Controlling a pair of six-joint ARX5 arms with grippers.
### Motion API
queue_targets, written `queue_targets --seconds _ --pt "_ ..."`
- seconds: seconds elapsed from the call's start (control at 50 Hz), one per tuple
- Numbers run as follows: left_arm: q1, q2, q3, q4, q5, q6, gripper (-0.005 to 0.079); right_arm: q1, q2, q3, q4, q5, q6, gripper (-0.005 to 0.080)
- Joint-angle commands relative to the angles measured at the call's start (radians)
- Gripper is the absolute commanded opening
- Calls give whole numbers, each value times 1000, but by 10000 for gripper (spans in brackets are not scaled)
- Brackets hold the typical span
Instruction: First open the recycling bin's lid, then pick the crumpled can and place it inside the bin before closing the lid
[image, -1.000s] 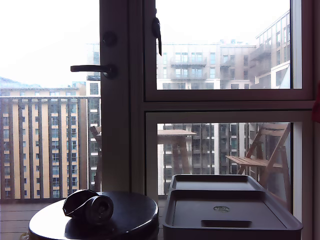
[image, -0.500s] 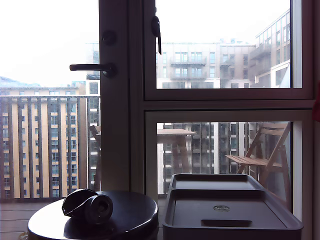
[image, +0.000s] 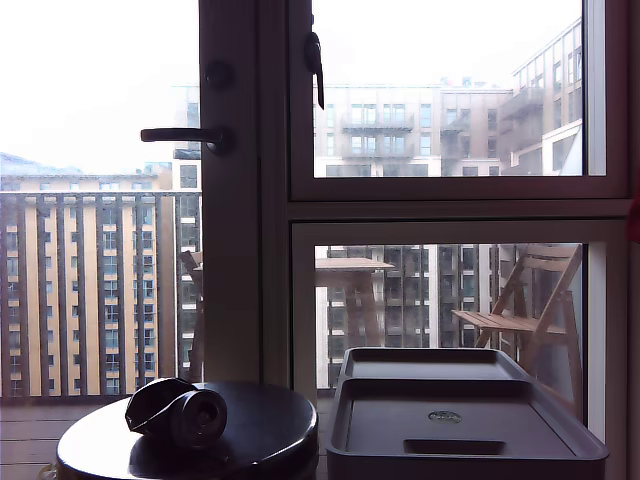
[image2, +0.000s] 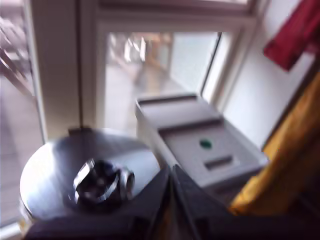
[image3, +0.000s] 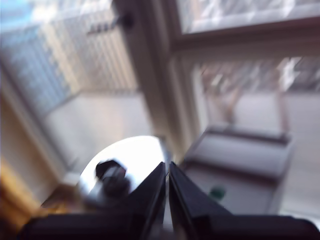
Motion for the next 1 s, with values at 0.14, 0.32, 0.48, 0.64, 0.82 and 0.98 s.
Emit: queue_targets --seconds 0.14,0.32,0.48,0.64,0.82,0.98 --pt "-48 180 6 83 19 115 -21 36 236 105 -153 -100 -103 -12" --pt "-80 301 6 176 19 141 -21 117 471 185 -246 -92 -284 -12" --pt "-98 395 6 258 18 156 -21 204 659 247 -264 -13 -472 0" --pt "-110 484 6 322 16 155 -21 283 783 303 -253 91 -644 109" --pt "-122 579 6 385 16 154 -21 345 881 328 -201 231 -850 325" --pt "-132 645 6 451 15 154 -21 403 972 328 -167 406 -997 411"
